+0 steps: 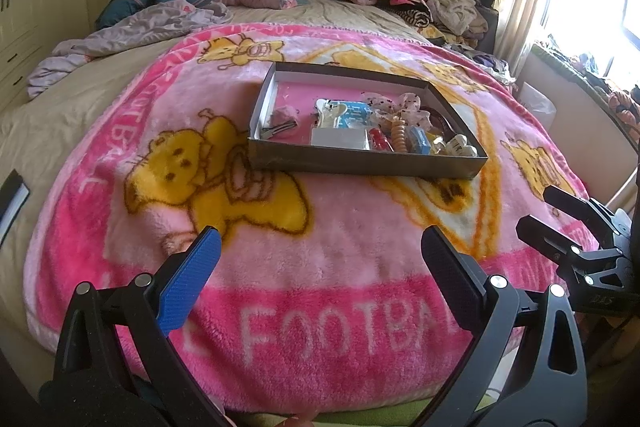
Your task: Organize jewelry
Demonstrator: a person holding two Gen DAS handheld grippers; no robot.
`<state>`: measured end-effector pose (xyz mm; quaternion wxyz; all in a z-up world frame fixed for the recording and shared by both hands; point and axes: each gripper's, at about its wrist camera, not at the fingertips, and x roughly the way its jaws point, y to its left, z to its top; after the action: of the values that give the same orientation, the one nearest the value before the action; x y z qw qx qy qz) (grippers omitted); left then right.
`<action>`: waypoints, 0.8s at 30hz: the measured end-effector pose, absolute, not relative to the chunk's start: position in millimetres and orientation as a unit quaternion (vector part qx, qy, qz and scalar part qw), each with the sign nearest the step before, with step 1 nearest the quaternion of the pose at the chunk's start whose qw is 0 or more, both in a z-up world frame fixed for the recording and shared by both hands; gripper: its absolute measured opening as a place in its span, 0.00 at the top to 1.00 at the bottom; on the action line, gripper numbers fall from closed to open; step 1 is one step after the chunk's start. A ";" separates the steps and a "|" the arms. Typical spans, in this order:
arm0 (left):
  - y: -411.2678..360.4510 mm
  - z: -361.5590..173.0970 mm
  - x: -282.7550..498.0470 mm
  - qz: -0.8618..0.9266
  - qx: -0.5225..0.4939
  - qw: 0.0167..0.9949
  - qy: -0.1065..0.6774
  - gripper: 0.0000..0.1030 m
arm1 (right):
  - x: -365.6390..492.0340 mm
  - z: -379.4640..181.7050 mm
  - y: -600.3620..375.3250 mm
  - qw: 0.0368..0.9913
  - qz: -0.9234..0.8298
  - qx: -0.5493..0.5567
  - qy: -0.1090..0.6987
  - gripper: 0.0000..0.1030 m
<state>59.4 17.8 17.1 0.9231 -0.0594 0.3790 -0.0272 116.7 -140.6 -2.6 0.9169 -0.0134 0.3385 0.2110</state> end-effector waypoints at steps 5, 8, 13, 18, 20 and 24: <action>17.0 17.2 59.3 -0.026 -0.058 0.923 0.379 0.11 | 117.0 -2.6 -140.7 0.917 0.211 -0.012 0.338 0.06; 17.9 17.3 59.0 -0.028 -0.060 0.923 0.379 0.11 | 116.7 -2.4 -140.5 0.917 0.211 -0.013 0.338 0.06; 17.1 17.5 59.3 -0.027 -0.059 0.923 0.379 0.11 | 116.6 -2.0 -139.6 0.917 0.211 -0.013 0.338 0.06; 16.7 17.4 59.5 -0.025 -0.058 0.923 0.380 0.11 | 116.8 -2.0 -140.1 0.917 0.211 -0.013 0.338 0.06; 17.1 16.5 59.3 -0.025 -0.057 0.923 0.380 0.11 | 116.7 -2.1 -139.6 0.917 0.211 -0.013 0.338 0.06; 17.0 14.8 59.3 -0.023 -0.056 0.922 0.382 0.11 | 116.9 -2.1 -140.1 0.917 0.211 -0.013 0.339 0.06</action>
<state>59.3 17.0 14.8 0.9222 -0.0559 0.3820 -0.0226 116.9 -140.1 -2.1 0.9168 -0.0133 0.3387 0.2110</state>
